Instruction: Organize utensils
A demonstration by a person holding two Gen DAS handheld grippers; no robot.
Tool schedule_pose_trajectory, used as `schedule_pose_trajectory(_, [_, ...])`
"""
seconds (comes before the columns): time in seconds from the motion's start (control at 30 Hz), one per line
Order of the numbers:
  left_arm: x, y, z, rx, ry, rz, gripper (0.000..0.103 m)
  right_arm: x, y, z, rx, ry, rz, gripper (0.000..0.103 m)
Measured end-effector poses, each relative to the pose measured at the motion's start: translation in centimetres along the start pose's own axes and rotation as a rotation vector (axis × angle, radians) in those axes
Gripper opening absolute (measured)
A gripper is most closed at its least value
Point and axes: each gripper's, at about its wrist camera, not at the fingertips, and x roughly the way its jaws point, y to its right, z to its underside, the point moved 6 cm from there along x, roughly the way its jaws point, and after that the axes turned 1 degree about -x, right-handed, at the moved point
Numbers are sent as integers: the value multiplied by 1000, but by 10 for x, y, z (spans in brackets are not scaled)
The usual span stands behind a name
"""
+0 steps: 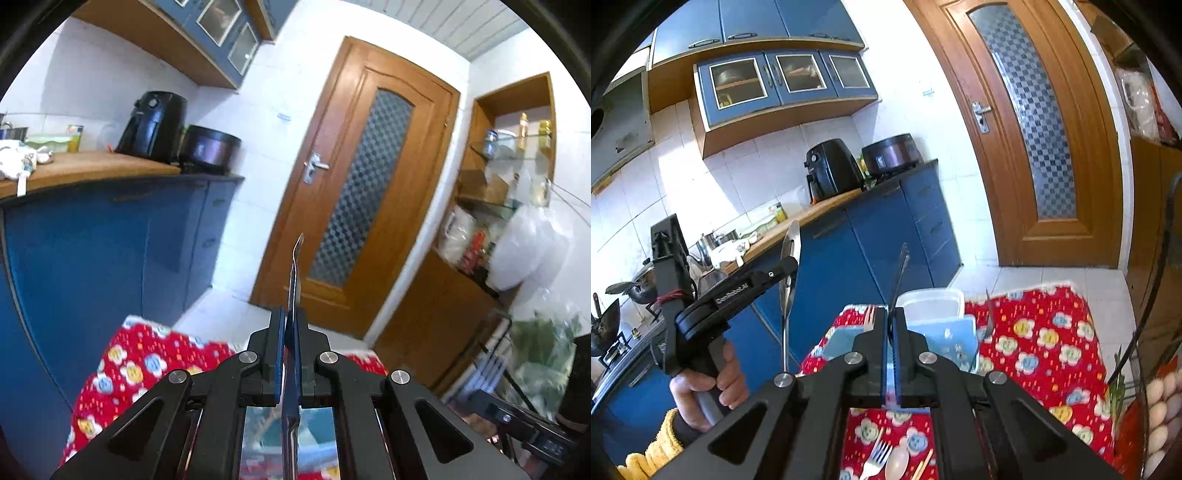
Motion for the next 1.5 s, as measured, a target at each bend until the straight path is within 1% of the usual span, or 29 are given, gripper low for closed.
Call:
schedule_pose_trajectory(0.17, [14, -6, -22, -36, 89, -39, 4, 9, 4, -15, 13, 13, 6, 4])
schedule_pose_trajectory(0.27, [23, -7, -28, -49, 118, -51, 4, 17, 5, -24, 19, 21, 5, 4])
schedule_pose_trajectory(0.37, [35, -7, -26, -26, 152, -75, 4, 23, 6, -30, 16, 30, 11, 4])
schedule_pose_trajectory(0.5, [46, -8, -17, 16, 201, -101, 4, 35, 11, -35, 17, 46, 40, 4])
schedule_pose_trajectory(0.57, [51, -9, -14, 35, 212, -114, 4, 41, 15, -35, 25, 44, 50, 4])
schedule_pose_trajectory(0.77, [63, -21, 5, 66, 209, -149, 4, 63, 30, -20, 45, 4, 65, 4])
schedule_pose_trajectory(1.13, [77, -31, 45, 84, 139, -172, 4, 86, 42, 10, 61, -67, 75, 4])
schedule_pose_trajectory(1.3, [76, -29, 49, 110, 134, -175, 4, 92, 44, 21, 73, -95, 78, 4])
schedule_pose_trajectory(1.37, [76, -28, 49, 116, 130, -173, 4, 95, 45, 25, 75, -103, 81, 6])
schedule_pose_trajectory(1.5, [72, -28, 49, 115, 121, -167, 5, 94, 44, 26, 76, -96, 80, 7])
